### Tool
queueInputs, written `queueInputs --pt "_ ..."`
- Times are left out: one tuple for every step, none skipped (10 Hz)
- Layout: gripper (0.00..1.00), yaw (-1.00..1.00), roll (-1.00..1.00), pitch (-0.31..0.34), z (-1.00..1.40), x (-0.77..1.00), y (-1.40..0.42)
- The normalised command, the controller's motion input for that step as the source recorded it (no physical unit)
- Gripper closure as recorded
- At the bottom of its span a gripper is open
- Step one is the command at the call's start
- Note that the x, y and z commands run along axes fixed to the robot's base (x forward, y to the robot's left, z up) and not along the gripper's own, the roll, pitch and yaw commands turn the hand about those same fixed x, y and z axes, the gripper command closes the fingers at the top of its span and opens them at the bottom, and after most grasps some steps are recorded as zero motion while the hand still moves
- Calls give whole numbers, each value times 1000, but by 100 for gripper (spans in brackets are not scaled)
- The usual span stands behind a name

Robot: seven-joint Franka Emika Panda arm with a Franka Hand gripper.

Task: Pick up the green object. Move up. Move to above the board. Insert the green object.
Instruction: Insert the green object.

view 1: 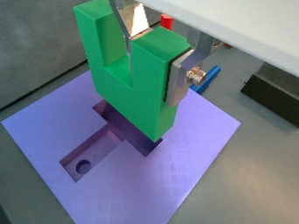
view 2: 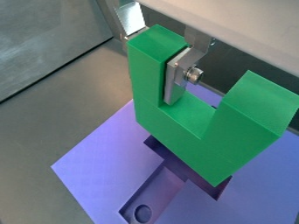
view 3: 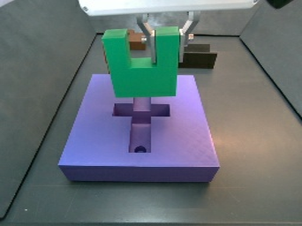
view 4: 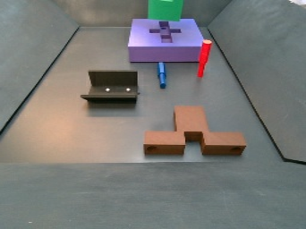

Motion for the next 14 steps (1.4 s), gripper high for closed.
queueInputs --pt "100 229 447 -116 -297 0 -91" --pt "100 203 440 -21 -317 46 -100" --pt "100 51 211 0 -274 0 -63" --pt "100 0 0 0 -137 0 0" --pt "100 0 -104 -1 -129 0 0" --pt "100 0 -189 -10 -169 0 0" --pt "100 0 -241 -9 -203 0 0" --pt "100 0 -216 0 -234 0 -77" --pt "100 43 -109 -3 -334 0 -66" --pt "100 51 -9 -7 -254 0 -60" --pt "100 46 0 -26 -223 -3 -86" --pt "100 0 0 -31 -251 -51 0" --pt "100 0 23 -24 -214 -137 26" --pt "100 0 76 -6 -263 -3 0"
